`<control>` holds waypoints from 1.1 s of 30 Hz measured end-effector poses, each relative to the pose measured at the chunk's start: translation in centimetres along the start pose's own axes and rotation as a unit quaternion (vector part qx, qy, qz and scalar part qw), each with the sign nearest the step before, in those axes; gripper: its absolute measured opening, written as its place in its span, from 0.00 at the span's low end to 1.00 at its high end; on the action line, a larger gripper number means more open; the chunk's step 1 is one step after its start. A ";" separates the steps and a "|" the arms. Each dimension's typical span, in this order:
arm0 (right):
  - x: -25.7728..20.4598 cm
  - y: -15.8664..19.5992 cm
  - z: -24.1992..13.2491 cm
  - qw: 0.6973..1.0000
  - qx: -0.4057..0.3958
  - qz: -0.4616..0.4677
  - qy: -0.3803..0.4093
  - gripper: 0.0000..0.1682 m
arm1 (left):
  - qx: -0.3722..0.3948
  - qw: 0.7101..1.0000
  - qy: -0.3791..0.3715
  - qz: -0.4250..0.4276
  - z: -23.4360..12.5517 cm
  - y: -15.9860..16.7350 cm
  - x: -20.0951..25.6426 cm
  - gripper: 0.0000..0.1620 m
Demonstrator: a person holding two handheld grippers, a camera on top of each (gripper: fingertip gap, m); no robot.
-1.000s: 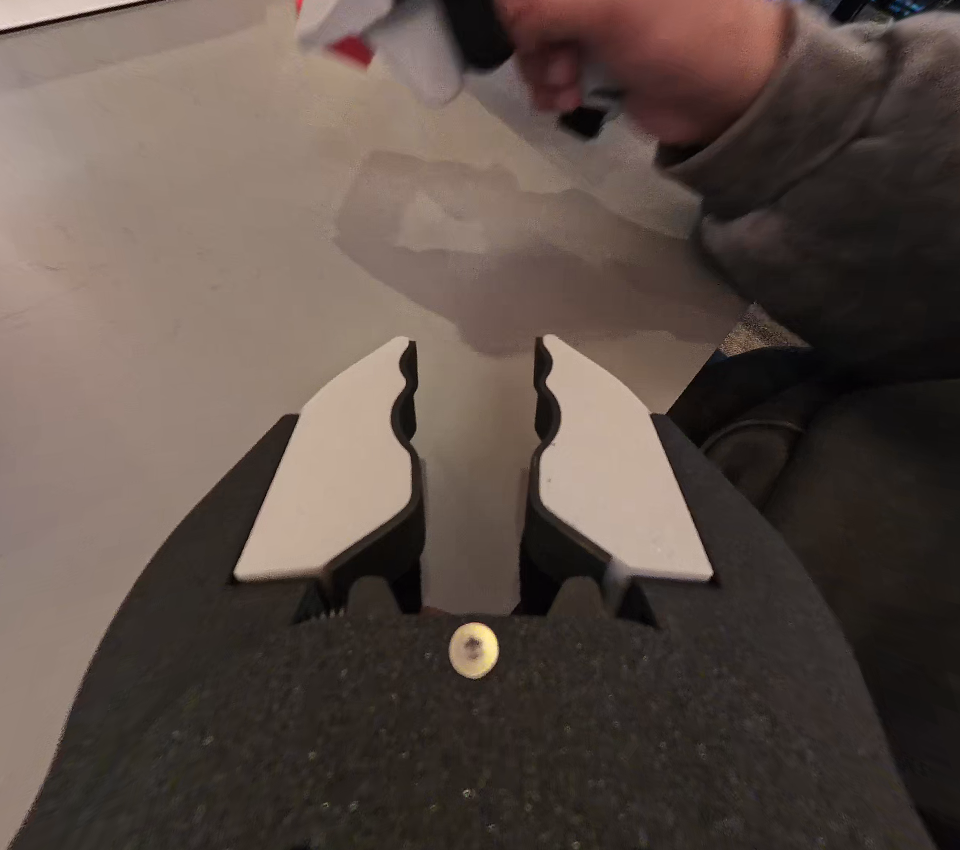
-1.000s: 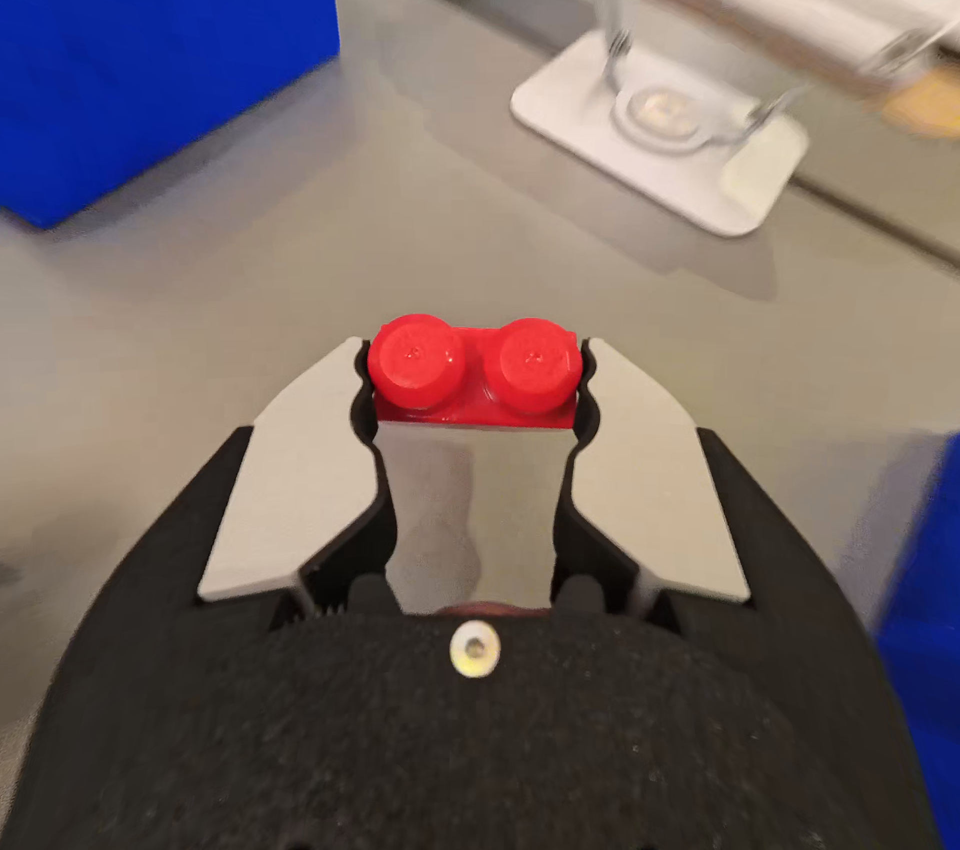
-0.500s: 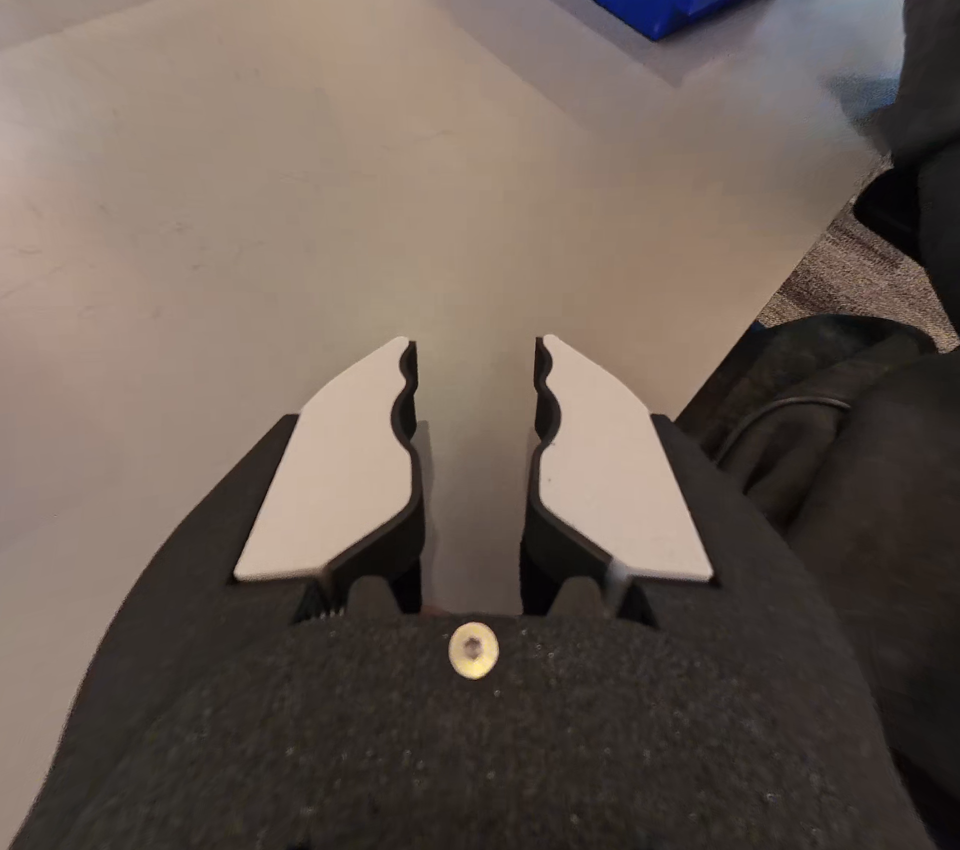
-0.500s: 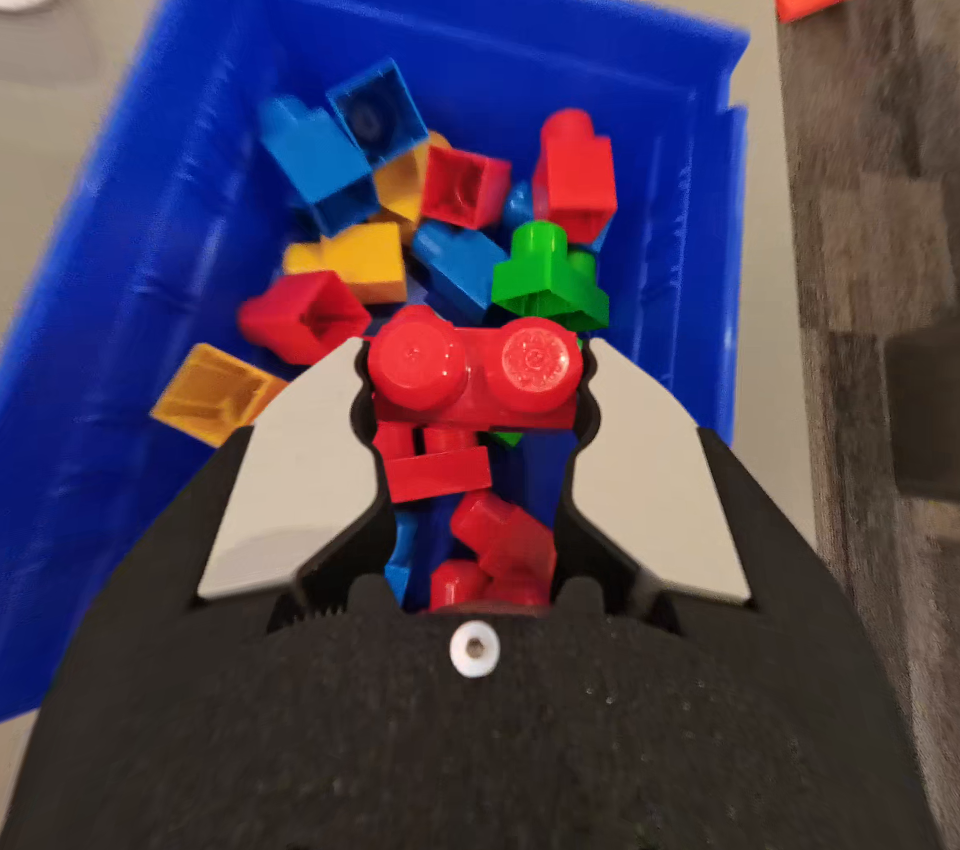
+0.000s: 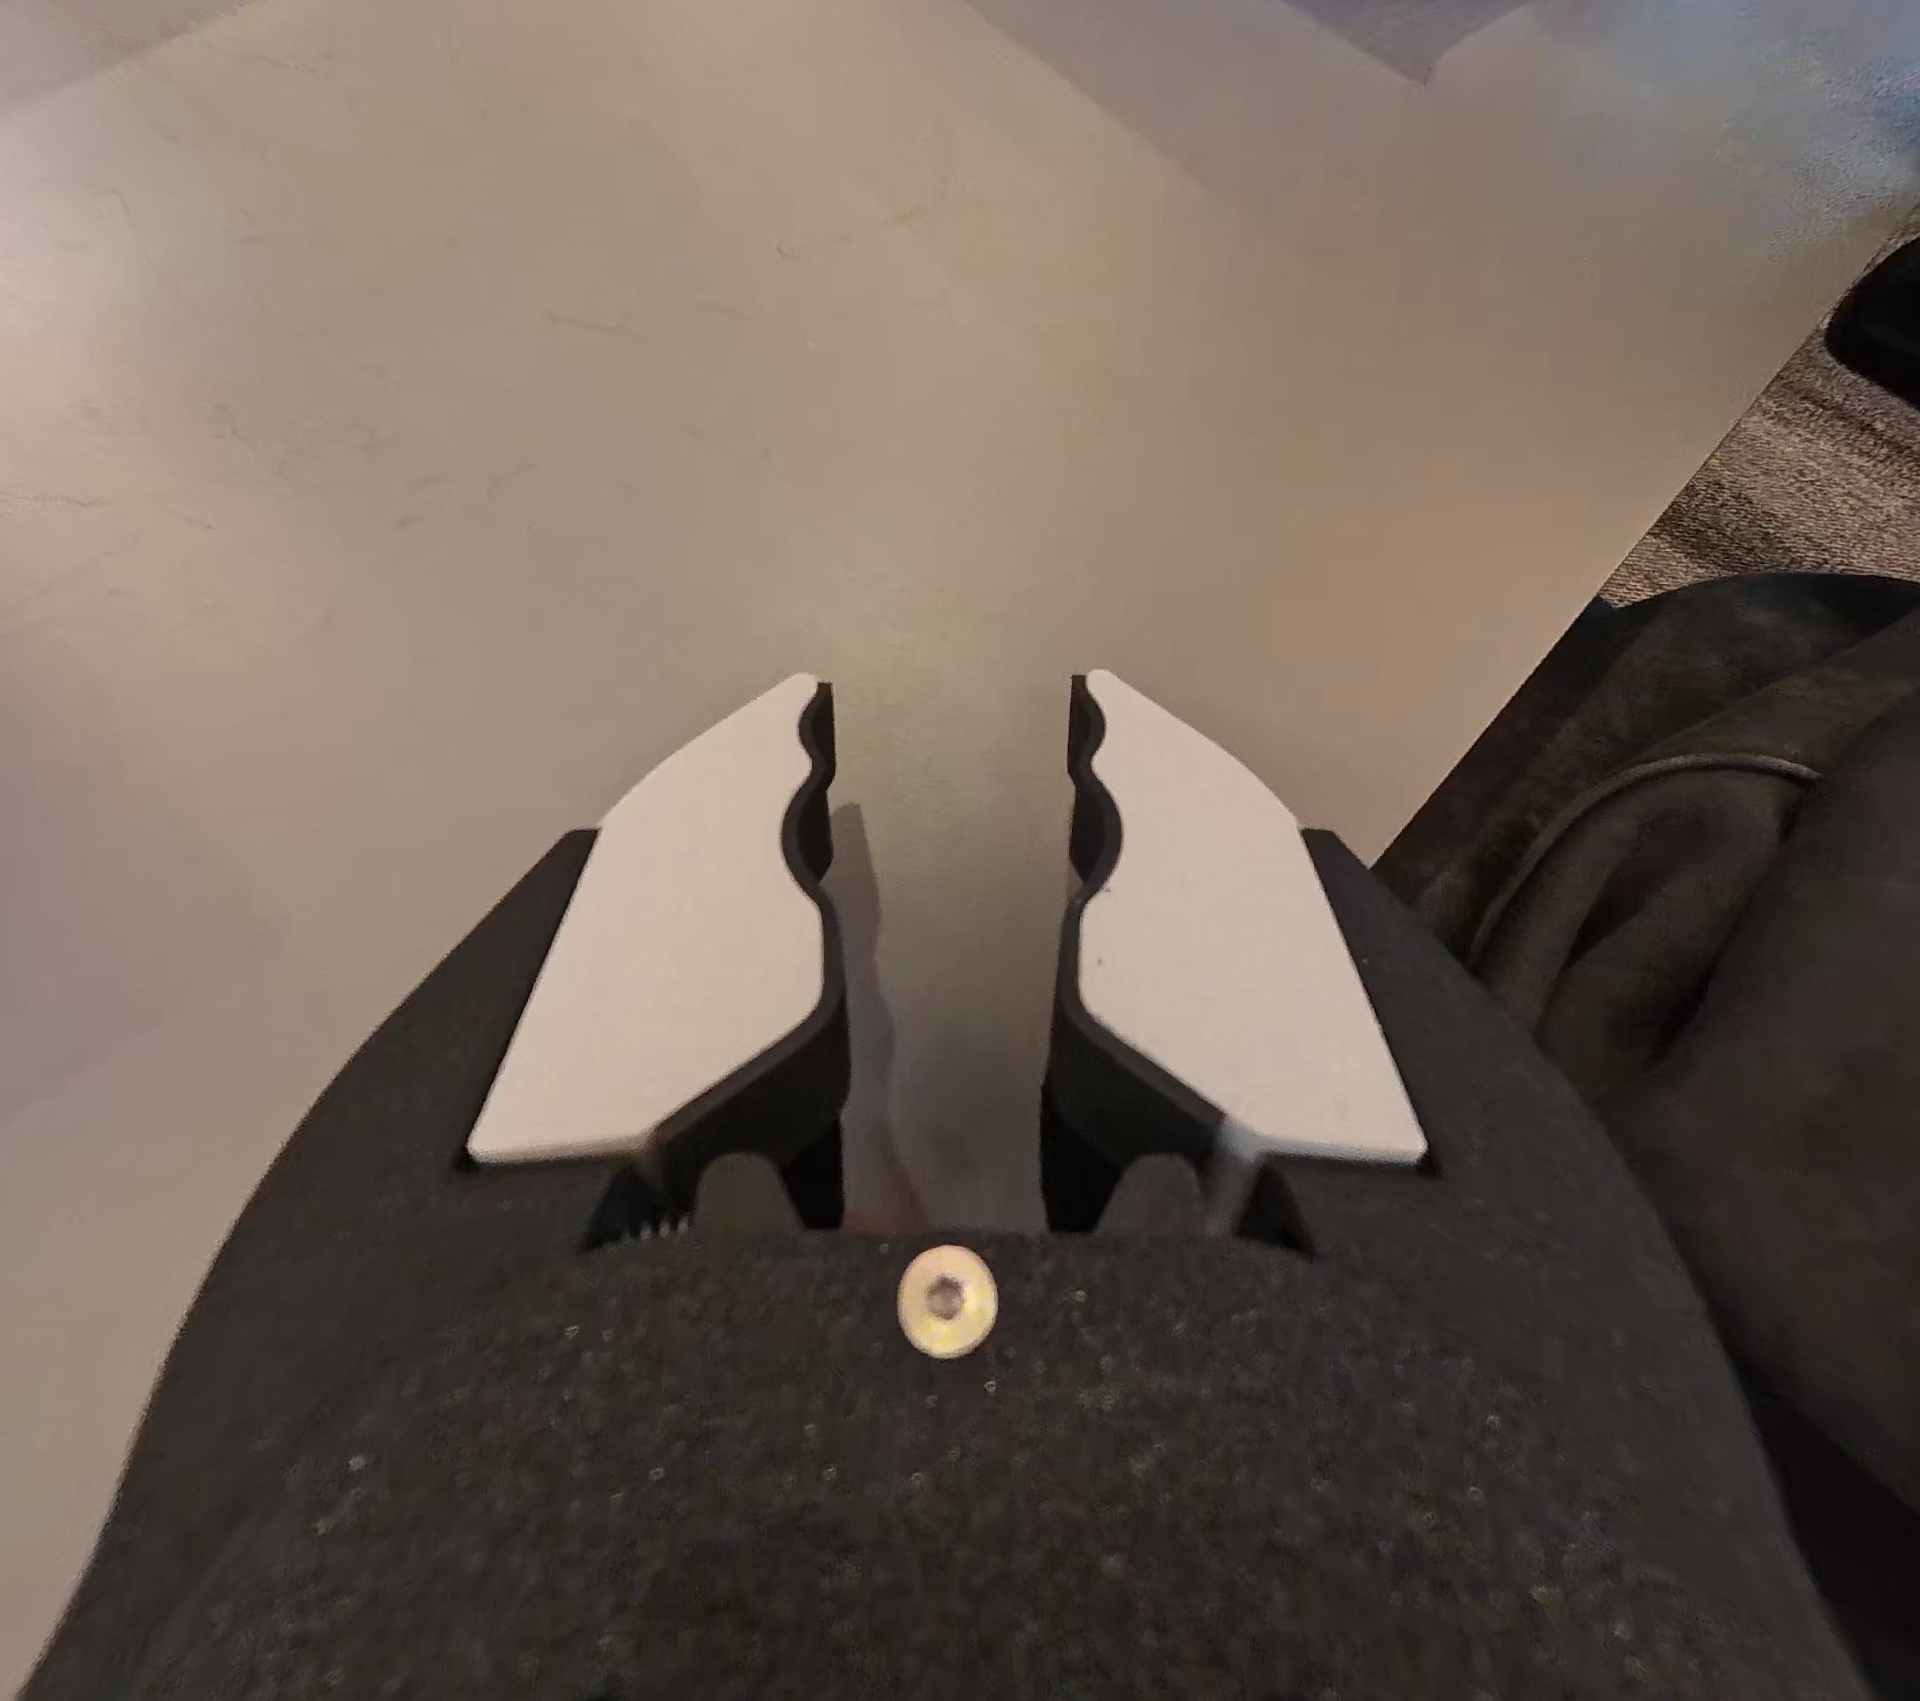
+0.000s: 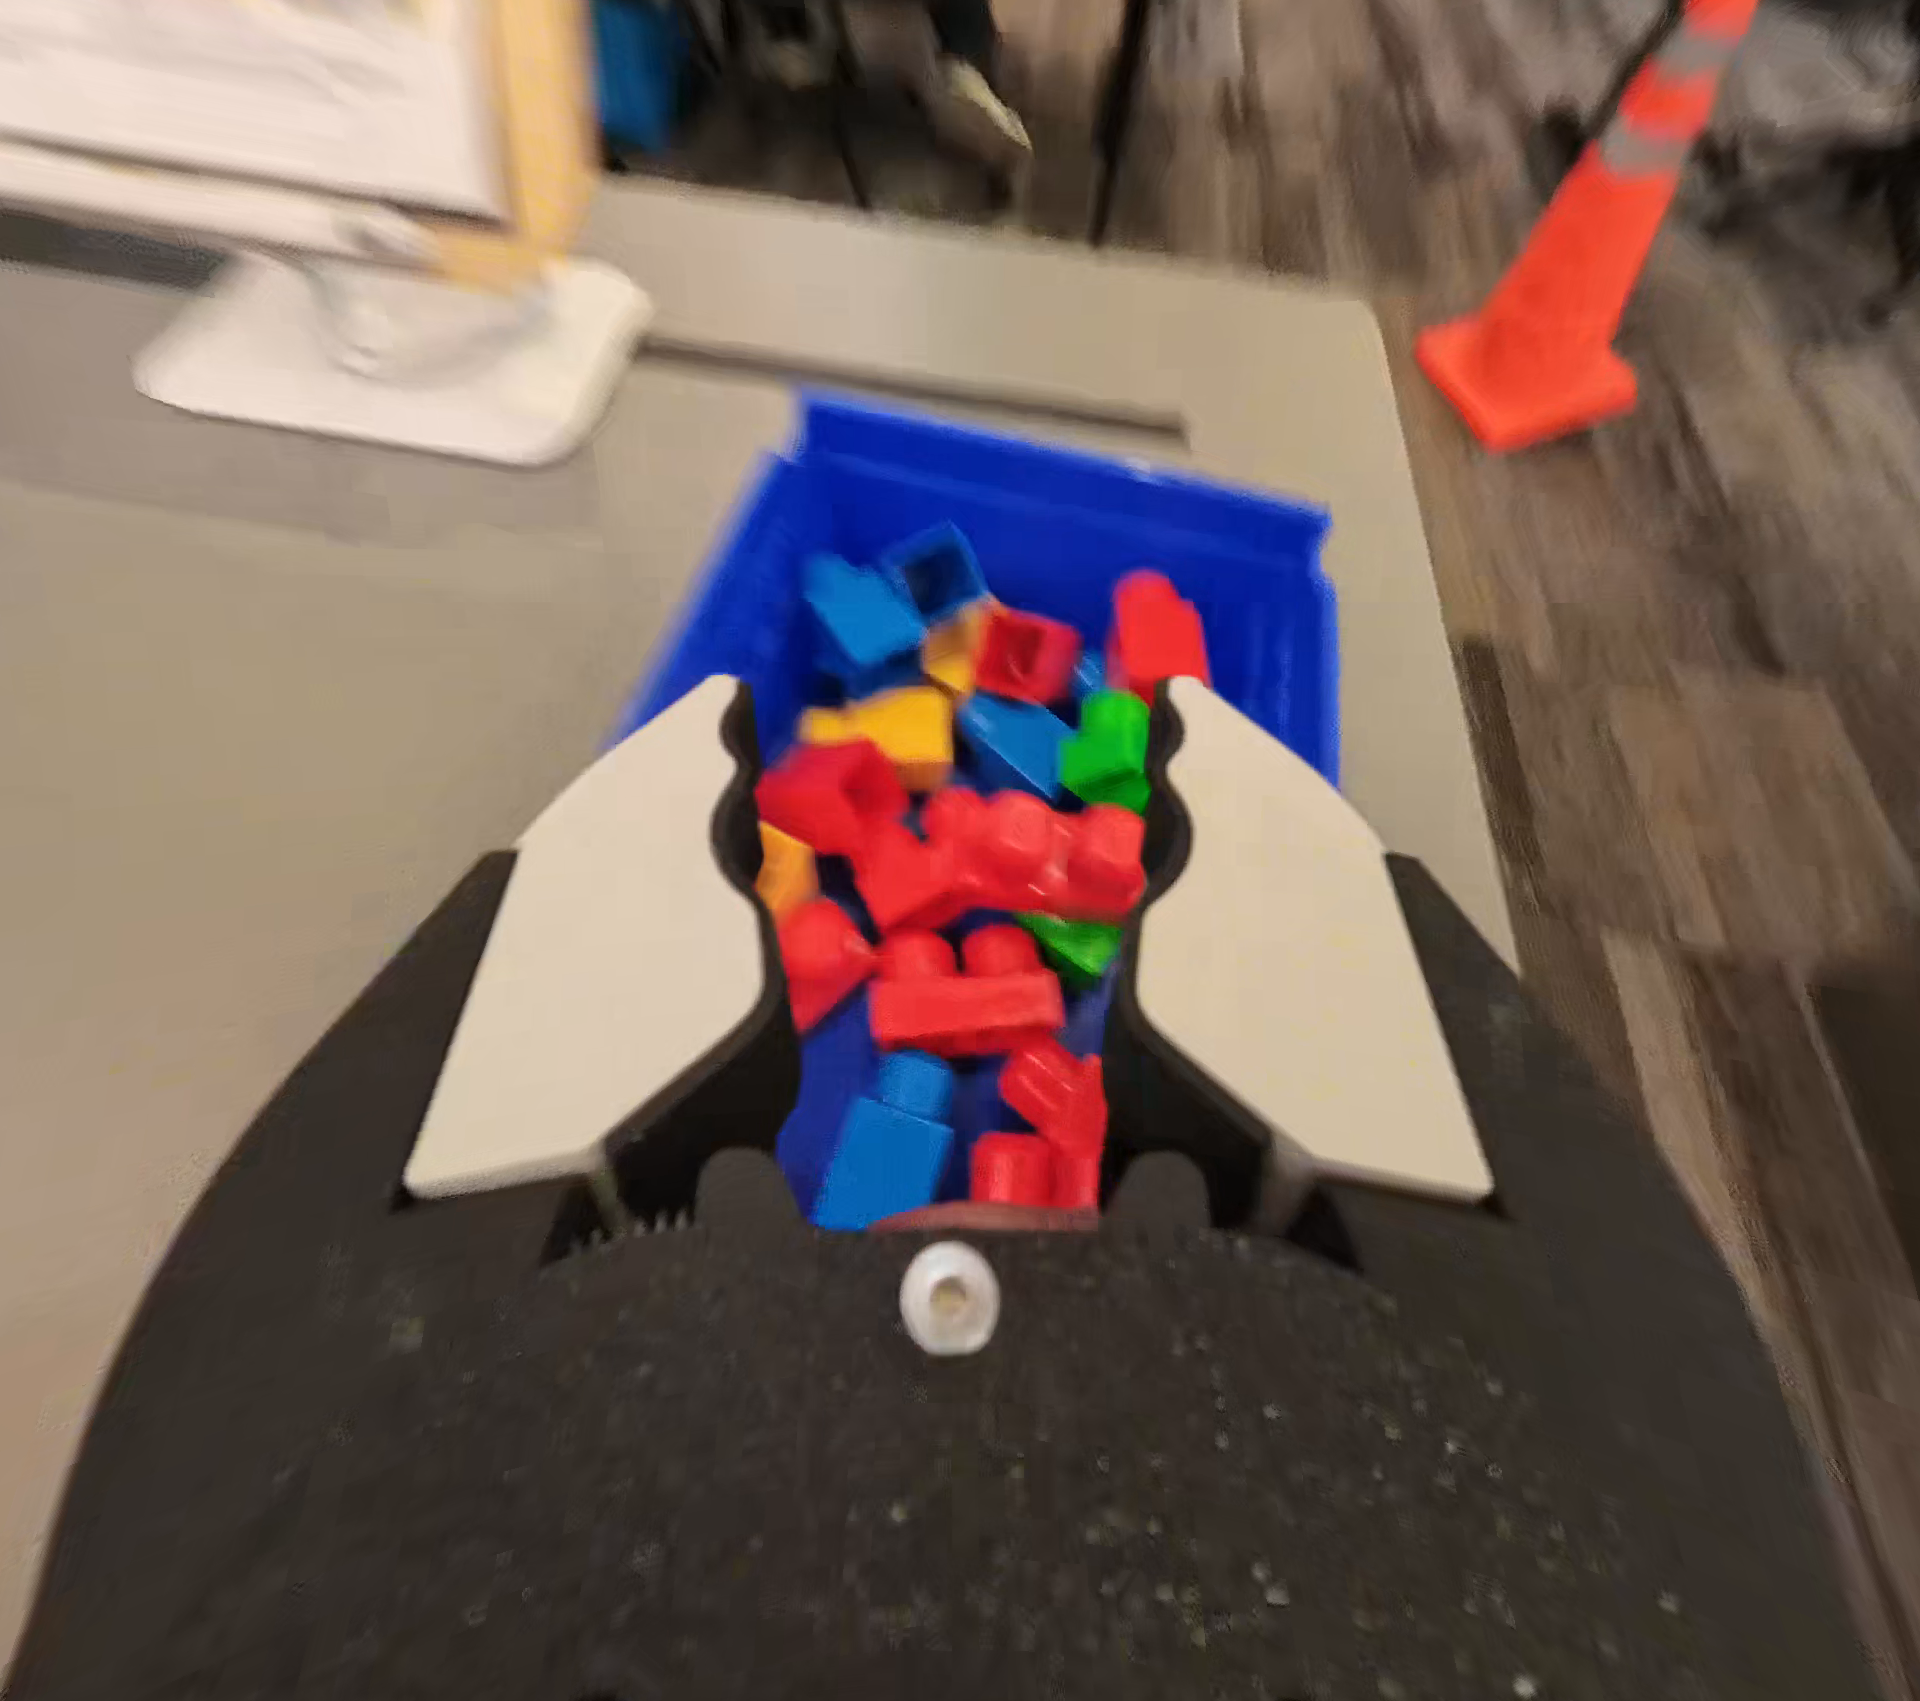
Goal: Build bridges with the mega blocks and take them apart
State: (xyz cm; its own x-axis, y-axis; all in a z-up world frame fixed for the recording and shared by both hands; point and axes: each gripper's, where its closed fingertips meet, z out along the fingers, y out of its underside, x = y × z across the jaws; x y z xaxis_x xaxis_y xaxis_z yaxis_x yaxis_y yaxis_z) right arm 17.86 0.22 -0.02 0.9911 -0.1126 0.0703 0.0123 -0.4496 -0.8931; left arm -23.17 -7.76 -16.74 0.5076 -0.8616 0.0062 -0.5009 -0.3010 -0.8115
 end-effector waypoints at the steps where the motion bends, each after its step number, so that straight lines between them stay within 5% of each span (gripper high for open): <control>1: -2.3 -1.4 -1.7 0.999 0.042 -0.010 -0.029 0.40 | 0.000 1.000 0.000 0.000 0.0 0.0 0.0 0.26; 5: -16.1 -0.4 -5.4 0.966 0.112 -0.034 -0.231 0.39 | -0.001 1.000 0.009 -0.006 -0.1 0.0 0.0 0.27; 9: -30.1 8.5 -5.8 0.894 -0.006 -0.052 -0.444 0.43 | 0.004 1.000 0.014 -0.011 -0.5 -0.3 0.1 0.27; 11: -33.9 11.4 -5.7 0.871 -0.045 -0.056 -0.486 0.44 | 0.006 1.000 0.018 -0.013 -0.8 -0.5 0.0 0.27; 21: -35.9 15.7 -3.7 0.878 -0.071 -0.144 -0.451 0.41 | 0.021 0.999 0.039 0.023 -3.4 -1.6 -3.7 0.29; 26: -35.0 16.1 -3.3 0.877 -0.074 -0.124 -0.457 0.38 | -0.018 0.986 -0.096 0.137 -8.8 -5.2 -16.7 0.22; 33: -34.8 16.6 -2.7 0.867 -0.096 -0.088 -0.482 0.36 | -0.204 0.946 -0.081 0.238 -10.1 -6.9 -33.7 0.25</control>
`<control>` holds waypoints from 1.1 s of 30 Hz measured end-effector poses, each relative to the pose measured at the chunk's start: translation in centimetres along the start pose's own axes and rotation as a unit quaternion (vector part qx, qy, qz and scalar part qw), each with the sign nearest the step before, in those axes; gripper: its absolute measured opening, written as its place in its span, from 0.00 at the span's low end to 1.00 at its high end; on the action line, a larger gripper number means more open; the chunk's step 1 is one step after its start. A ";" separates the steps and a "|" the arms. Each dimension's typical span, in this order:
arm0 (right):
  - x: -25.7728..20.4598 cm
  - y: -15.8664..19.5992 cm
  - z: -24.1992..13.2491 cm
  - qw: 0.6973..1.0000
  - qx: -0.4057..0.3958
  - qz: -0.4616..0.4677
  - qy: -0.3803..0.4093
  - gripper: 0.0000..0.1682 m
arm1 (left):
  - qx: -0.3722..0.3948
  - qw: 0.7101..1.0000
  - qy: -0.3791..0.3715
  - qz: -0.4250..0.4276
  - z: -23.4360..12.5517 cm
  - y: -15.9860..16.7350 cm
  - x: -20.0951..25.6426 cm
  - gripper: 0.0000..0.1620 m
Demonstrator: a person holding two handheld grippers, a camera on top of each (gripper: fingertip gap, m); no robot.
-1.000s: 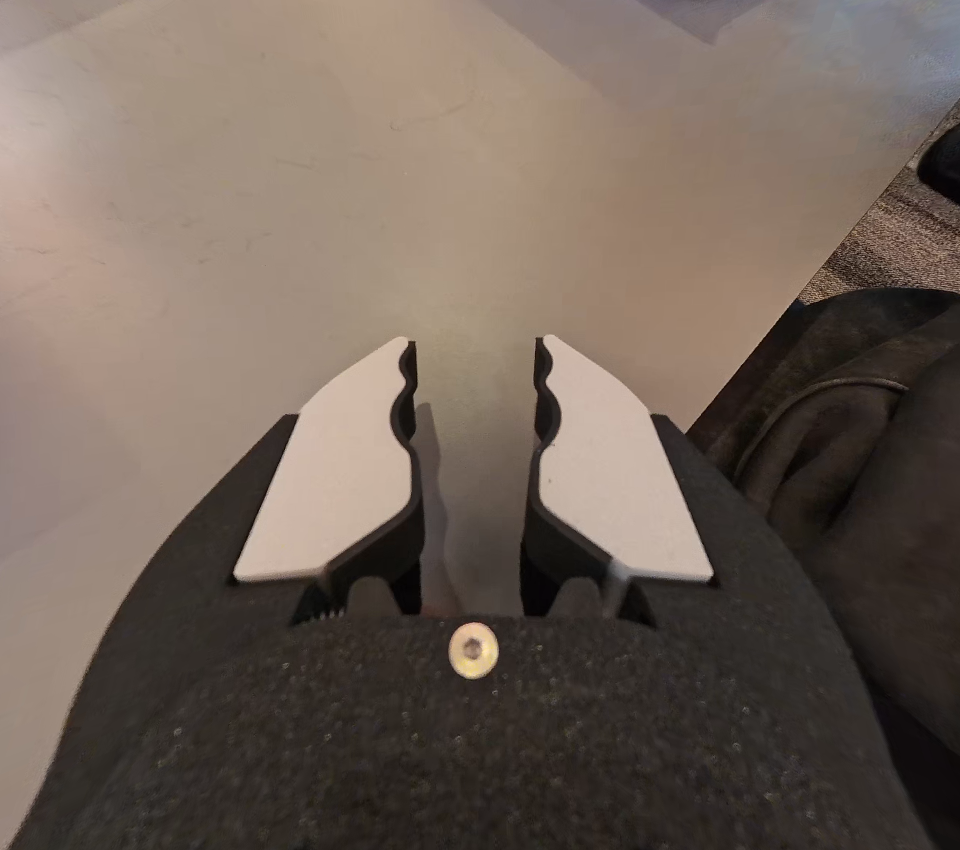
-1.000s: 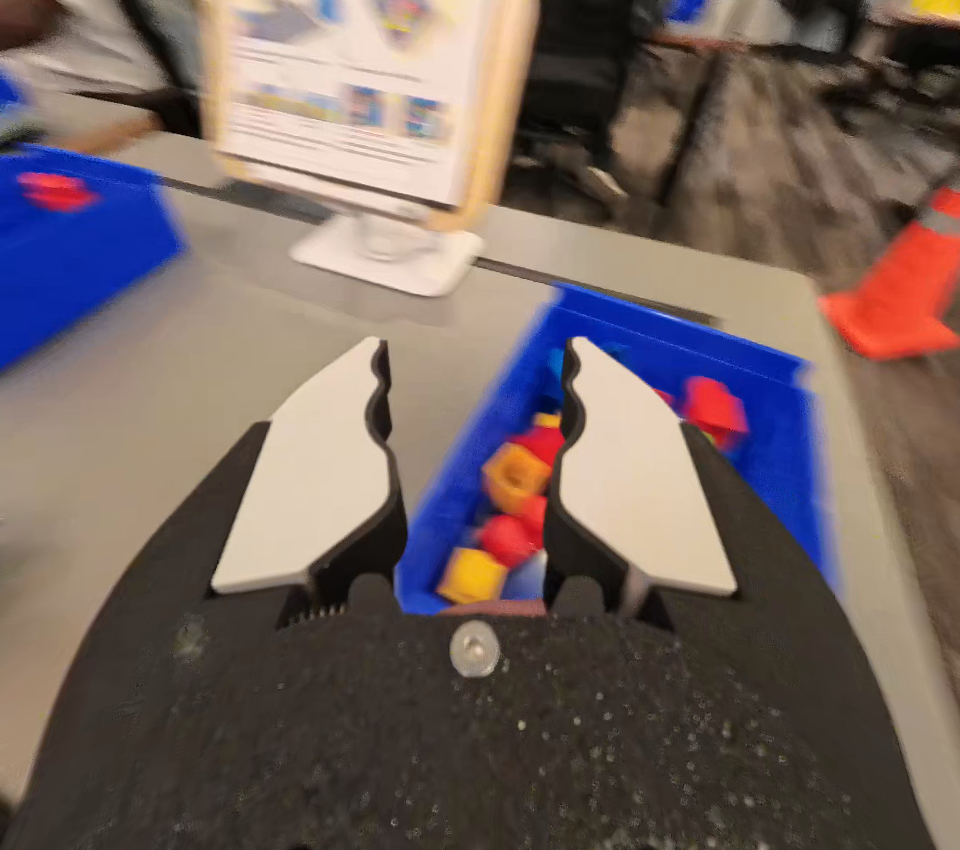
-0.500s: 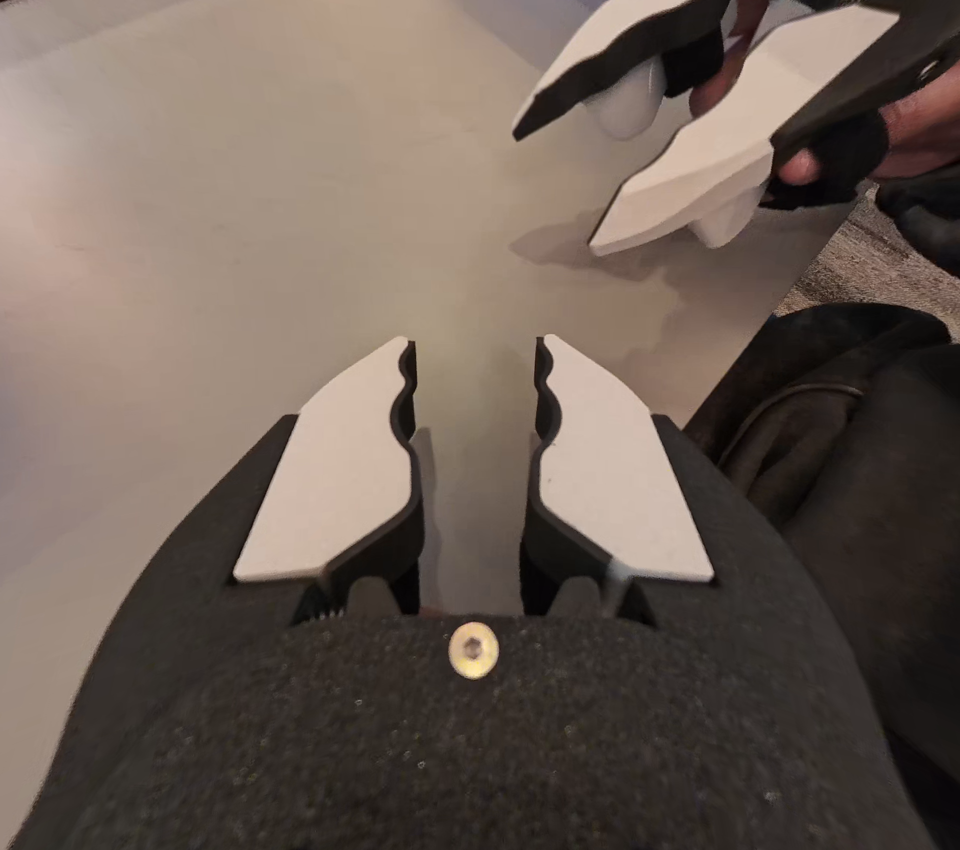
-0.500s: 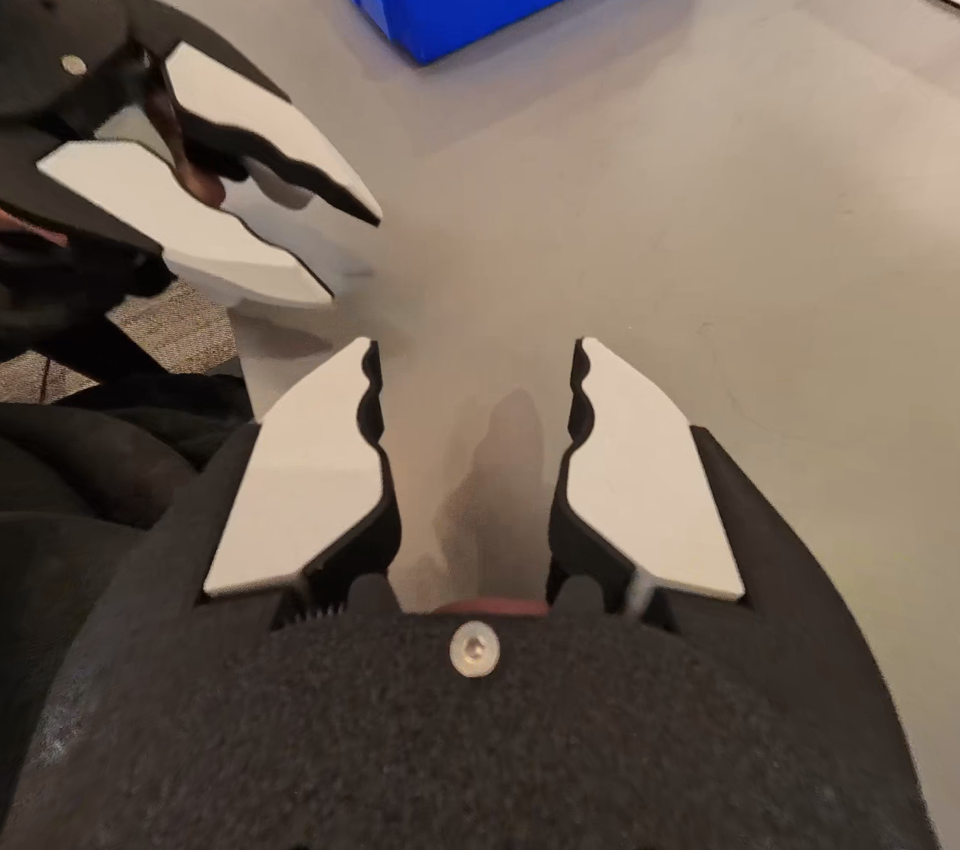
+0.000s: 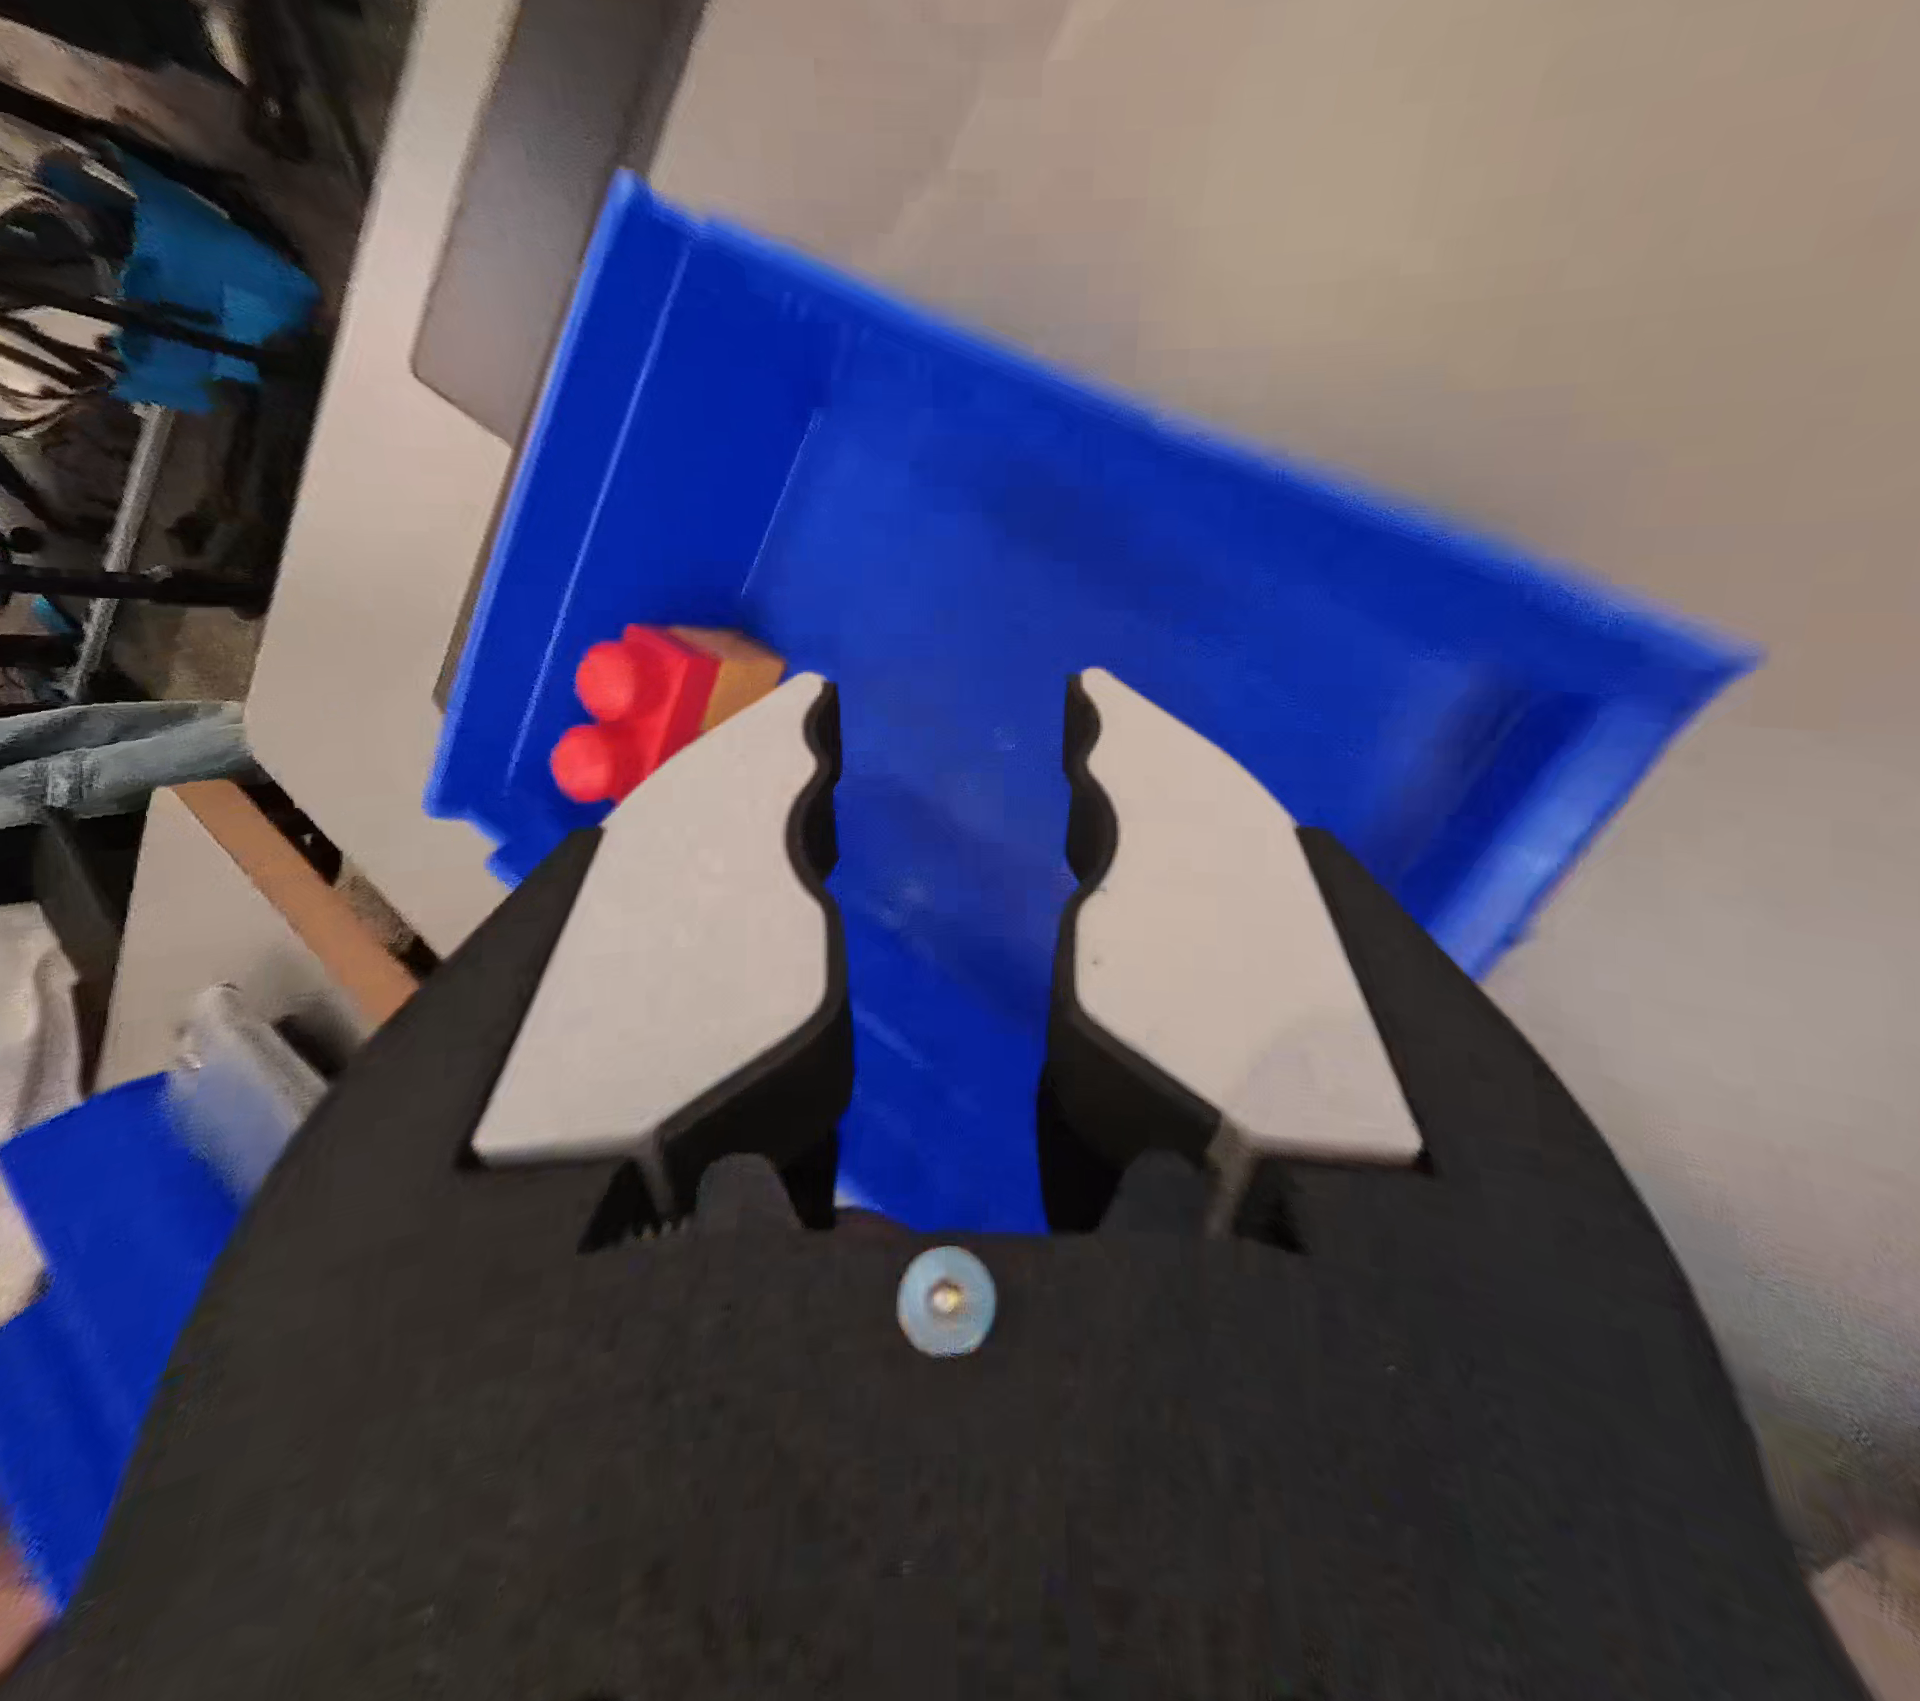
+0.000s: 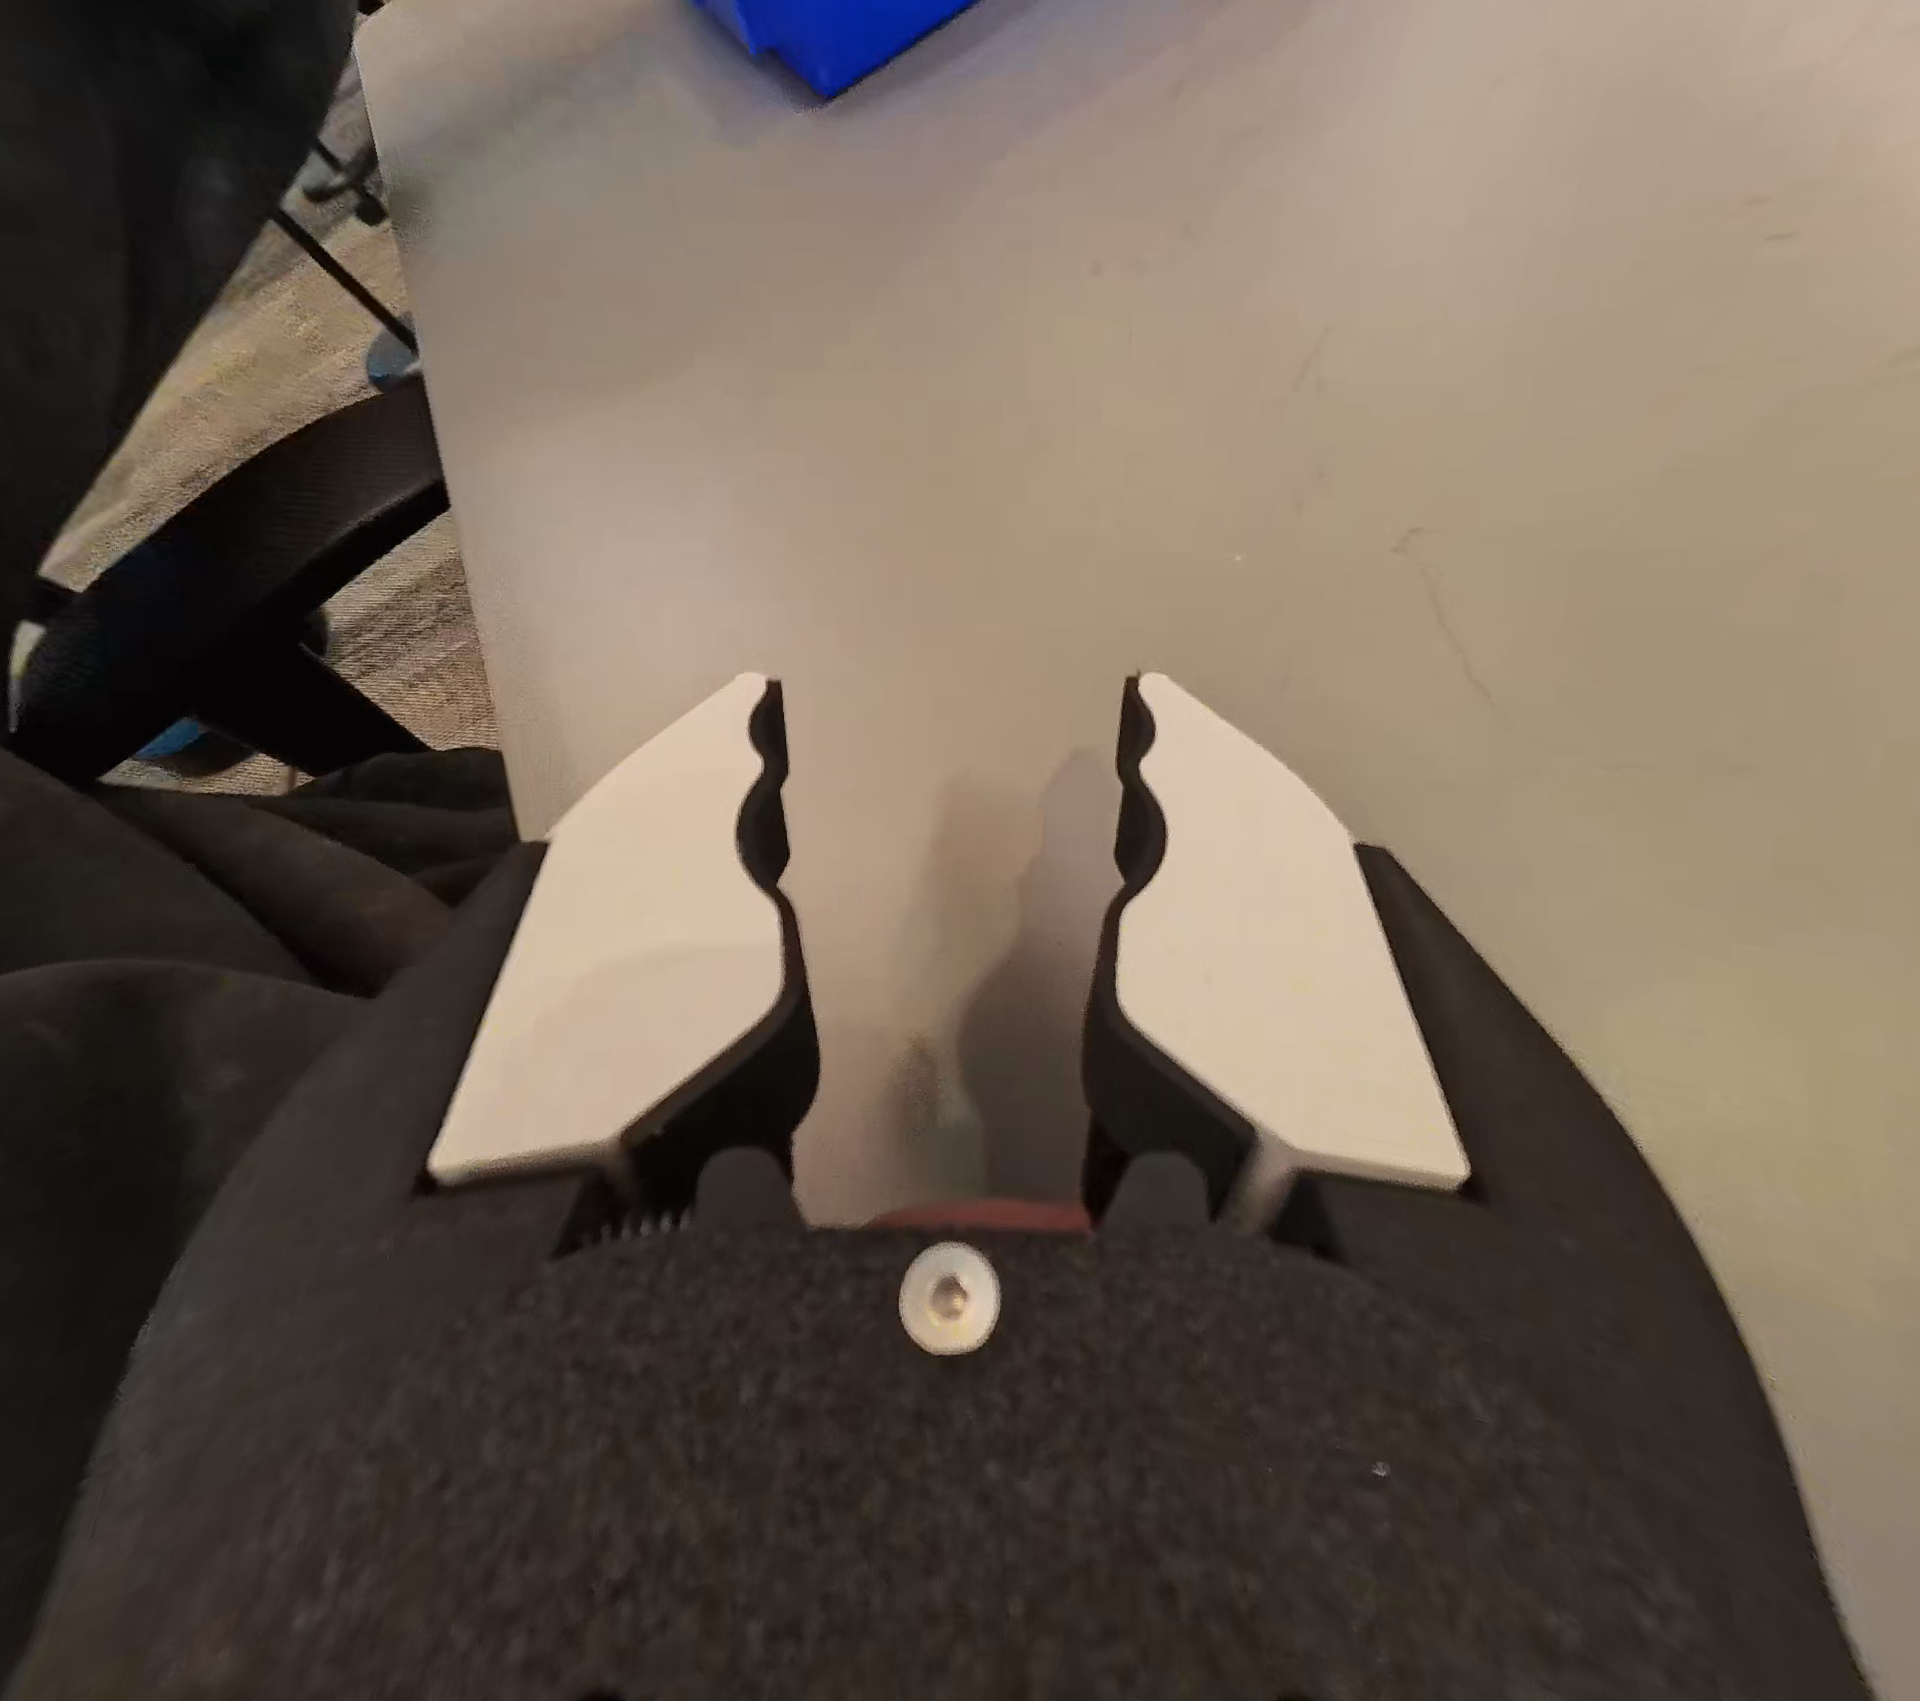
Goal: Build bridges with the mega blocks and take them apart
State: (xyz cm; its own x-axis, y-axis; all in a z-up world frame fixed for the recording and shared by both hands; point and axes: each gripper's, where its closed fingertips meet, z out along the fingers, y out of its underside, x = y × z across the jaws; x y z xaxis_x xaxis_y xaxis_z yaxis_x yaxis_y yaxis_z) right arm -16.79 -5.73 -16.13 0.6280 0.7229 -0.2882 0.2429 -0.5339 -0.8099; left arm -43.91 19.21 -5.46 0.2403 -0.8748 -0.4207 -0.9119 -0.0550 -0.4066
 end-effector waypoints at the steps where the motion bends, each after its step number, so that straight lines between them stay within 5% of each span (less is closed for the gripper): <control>1: 0.0 0.1 0.1 1.000 -0.005 0.007 -0.008 0.36 | -0.024 1.000 0.007 0.017 1.0 1.0 -1.7 0.25; 6: -0.4 -0.3 0.1 0.997 0.007 0.047 -0.058 0.35 | -0.119 0.992 0.036 0.036 6.4 4.8 -8.5 0.26; 16: -0.7 -1.2 -0.8 0.989 0.039 0.079 -0.119 0.34 | -0.251 0.961 0.083 0.075 11.3 8.2 -11.0 0.31; 21: -0.9 -1.0 -0.7 0.988 0.032 0.077 -0.127 0.34 | -0.268 0.954 0.114 0.069 12.3 9.0 -10.6 0.22; 33: 0.1 -1.3 -0.9 0.993 0.036 0.063 -0.091 0.34 | -0.269 0.957 0.106 -0.001 9.0 8.3 -8.3 0.21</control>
State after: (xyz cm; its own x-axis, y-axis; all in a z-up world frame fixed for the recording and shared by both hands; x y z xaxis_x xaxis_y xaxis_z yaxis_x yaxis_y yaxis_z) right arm -16.42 -5.39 -14.68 0.5041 0.7232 -0.4720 0.1138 -0.5974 -0.7938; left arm -50.51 30.33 -12.67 0.2214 -0.9491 -0.2241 -0.9646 -0.2469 0.0929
